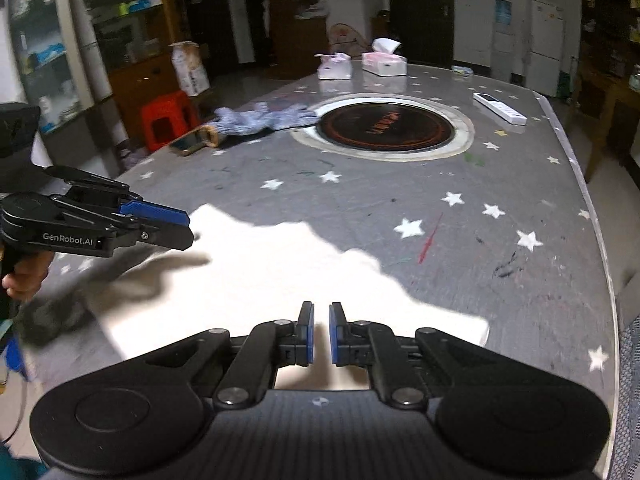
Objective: Fold clothes
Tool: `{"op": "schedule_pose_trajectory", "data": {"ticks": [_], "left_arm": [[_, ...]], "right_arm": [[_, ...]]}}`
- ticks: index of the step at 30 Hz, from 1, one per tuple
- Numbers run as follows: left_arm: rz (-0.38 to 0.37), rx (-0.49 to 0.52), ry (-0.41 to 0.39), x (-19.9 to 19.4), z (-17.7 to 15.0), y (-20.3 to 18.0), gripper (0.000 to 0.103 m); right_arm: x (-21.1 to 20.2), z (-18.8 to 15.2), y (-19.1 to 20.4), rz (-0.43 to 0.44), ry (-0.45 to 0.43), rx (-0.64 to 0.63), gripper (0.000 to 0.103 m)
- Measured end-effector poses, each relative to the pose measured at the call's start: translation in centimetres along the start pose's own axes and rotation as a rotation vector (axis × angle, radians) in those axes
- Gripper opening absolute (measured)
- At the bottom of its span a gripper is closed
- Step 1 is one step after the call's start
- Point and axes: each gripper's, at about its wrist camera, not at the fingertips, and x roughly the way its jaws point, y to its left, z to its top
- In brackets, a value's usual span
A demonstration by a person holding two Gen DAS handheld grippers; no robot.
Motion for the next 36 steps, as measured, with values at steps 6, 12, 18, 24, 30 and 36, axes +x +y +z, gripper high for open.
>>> {"op": "schedule_pose_trajectory", "data": {"ticks": [6, 12, 18, 24, 30, 36], "left_arm": [[-0.033, 0.021, 0.015, -1.4, -2.7, -1.4, 0.024], [-0.018, -0.055, 0.023, -1.8, -3.2, 0.1, 0.021], [0.012, -0.196, 0.026, -1.9, -2.5, 2.9, 0.021], [0.017, -0.232, 0.065, 0.1, -2.2, 3.5, 0.02], [0.056, -0.209, 0.065, 0.9, -1.9, 3.0, 0.006], [0.184, -0.114, 0.035, 0.0, -1.6, 1.8, 0.004]], "right_arm": [[-2.8, -2.8, 0.5, 0.011, 0.016, 0.006, 0.009], [-2.9, -5.1, -1.1, -0.003, 0.023, 0.091, 0.011], [-3.0, -4.9, -0.8, -0.006, 0.02, 0.077, 0.014], [-2.8, -4.9, -0.6, -0.008, 0.019, 0.072, 0.015], [-2.7, -5.0, -0.5, -0.012, 0.02, 0.066, 0.015], [-2.7, -5.1, -0.5, -0.019, 0.02, 0.056, 0.015]]}}
